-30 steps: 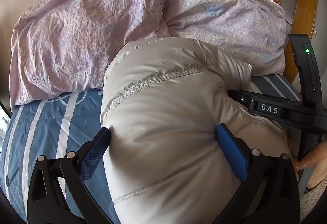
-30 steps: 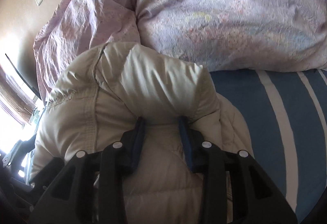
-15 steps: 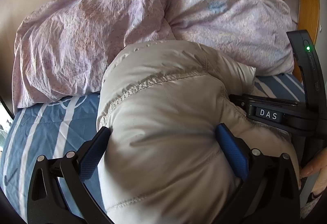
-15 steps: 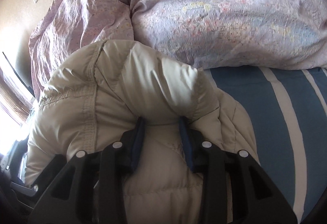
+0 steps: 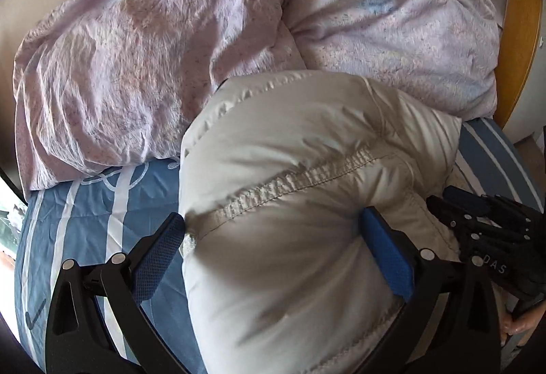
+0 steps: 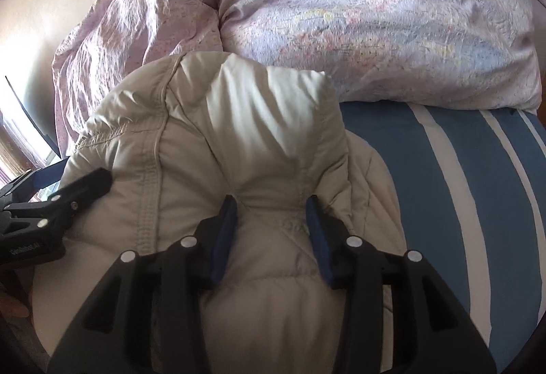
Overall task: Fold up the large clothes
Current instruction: 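Open both grippers and release the compact jacket bundle onto the bed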
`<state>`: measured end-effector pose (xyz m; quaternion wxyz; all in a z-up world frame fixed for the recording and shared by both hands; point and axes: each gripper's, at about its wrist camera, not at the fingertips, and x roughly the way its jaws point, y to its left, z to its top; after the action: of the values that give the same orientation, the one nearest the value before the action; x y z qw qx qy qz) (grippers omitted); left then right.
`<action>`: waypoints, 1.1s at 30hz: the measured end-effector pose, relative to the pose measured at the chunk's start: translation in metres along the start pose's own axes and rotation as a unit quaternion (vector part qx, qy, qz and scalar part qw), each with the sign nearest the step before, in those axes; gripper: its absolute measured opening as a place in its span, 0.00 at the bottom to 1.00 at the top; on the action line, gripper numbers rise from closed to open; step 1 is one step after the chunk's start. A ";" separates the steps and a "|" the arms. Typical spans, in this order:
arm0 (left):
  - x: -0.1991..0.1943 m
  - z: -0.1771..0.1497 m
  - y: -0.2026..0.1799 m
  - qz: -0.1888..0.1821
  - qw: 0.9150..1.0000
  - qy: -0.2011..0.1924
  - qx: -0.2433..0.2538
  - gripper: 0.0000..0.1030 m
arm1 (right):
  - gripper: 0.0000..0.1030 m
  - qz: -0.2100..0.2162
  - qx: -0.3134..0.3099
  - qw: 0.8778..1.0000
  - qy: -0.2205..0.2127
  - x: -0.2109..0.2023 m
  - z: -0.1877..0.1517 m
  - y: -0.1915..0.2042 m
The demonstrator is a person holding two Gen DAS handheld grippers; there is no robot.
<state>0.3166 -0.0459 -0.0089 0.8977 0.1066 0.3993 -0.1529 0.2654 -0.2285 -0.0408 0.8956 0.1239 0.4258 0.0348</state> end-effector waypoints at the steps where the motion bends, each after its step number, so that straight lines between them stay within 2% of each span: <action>1: 0.002 -0.002 -0.004 0.008 1.000 -0.003 0.007 0.99 | 0.42 0.001 0.001 1.000 -0.003 0.001 -0.001 -0.001; 5: 0.009 -0.010 -0.008 0.017 1.000 -0.025 0.006 0.99 | 0.42 0.002 0.007 1.000 -0.014 0.003 -0.005 -0.004; 8: 0.007 -0.008 -0.010 0.027 0.999 -0.027 0.013 0.99 | 0.42 -0.006 0.001 1.000 -0.010 -0.003 -0.004 -0.002; 9: 0.003 -0.008 -0.010 0.031 0.999 -0.029 0.017 0.99 | 0.44 -0.006 0.002 1.000 -0.008 -0.012 -0.004 -0.001; 12: -0.013 -0.008 -0.013 0.052 0.998 -0.037 0.027 0.99 | 0.66 -0.021 -0.015 0.999 -0.025 -0.041 -0.014 0.003; 15: -0.030 -0.015 -0.019 0.068 0.996 -0.045 0.037 0.99 | 0.67 -0.021 -0.020 0.999 -0.030 -0.061 -0.029 0.003; 20: -0.046 -0.032 -0.022 0.049 0.998 -0.036 0.029 0.99 | 0.67 -0.023 -0.007 1.000 -0.004 -0.060 -0.048 0.000; 23: -0.034 -0.041 -0.022 0.036 0.999 -0.017 0.008 0.99 | 0.70 -0.033 -0.010 0.999 0.002 -0.045 -0.056 0.000; 26: -0.024 -0.044 -0.019 0.022 1.000 -0.005 -0.006 0.99 | 0.73 -0.023 0.006 1.000 0.009 -0.038 -0.057 -0.006; 29: -0.033 -0.041 -0.018 0.019 1.000 0.006 -0.005 0.99 | 0.75 -0.024 0.016 0.999 0.016 -0.048 -0.053 -0.006; 33: -0.054 -0.043 -0.013 0.014 1.000 0.002 -0.008 0.99 | 0.78 -0.039 0.014 0.999 0.004 -0.073 -0.052 -0.002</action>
<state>0.2481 -0.0340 0.0026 0.8996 0.1055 0.4008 -0.1375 0.1790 -0.2324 -0.0180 0.8927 0.1197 0.4344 -0.0055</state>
